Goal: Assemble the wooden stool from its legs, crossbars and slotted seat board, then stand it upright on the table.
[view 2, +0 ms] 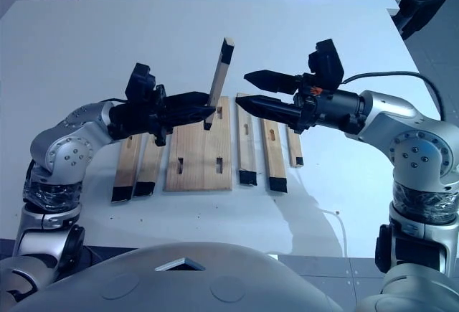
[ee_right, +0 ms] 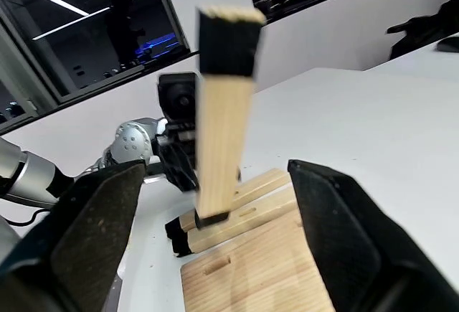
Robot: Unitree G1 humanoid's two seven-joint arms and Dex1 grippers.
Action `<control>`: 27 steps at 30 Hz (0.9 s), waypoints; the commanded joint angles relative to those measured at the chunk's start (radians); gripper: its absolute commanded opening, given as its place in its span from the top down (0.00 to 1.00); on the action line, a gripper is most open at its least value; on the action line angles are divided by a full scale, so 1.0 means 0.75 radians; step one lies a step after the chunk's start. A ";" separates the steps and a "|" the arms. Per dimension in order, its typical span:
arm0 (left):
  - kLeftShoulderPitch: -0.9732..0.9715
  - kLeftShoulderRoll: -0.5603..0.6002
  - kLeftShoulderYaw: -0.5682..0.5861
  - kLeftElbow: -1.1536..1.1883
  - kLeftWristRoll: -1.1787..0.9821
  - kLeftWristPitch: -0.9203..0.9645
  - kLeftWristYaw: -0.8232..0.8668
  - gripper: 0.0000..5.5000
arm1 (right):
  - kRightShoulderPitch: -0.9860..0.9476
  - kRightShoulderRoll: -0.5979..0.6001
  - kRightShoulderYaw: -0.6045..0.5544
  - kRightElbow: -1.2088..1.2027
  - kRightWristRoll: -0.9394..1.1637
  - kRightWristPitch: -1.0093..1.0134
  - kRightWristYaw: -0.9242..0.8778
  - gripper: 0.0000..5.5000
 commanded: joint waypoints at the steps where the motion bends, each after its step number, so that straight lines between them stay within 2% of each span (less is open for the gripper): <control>1: 0.038 0.024 -0.057 0.032 0.085 -0.048 -0.028 0.76 | -0.040 0.009 0.046 -0.010 -0.027 0.007 -0.025 0.33; 7: 0.034 0.018 -0.052 -0.033 -0.008 0.033 -0.046 0.76 | -0.031 0.007 0.062 -0.024 -0.029 0.006 -0.019 0.33; 14: -0.057 -0.018 0.004 -0.103 -0.262 0.193 0.011 0.76 | -0.044 0.035 0.077 -0.036 0.010 0.007 -0.011 0.33; 27: -0.016 0.040 -0.040 -0.116 -0.204 0.170 -0.022 0.76 | -0.123 0.021 0.077 -0.038 0.133 0.068 -0.003 0.33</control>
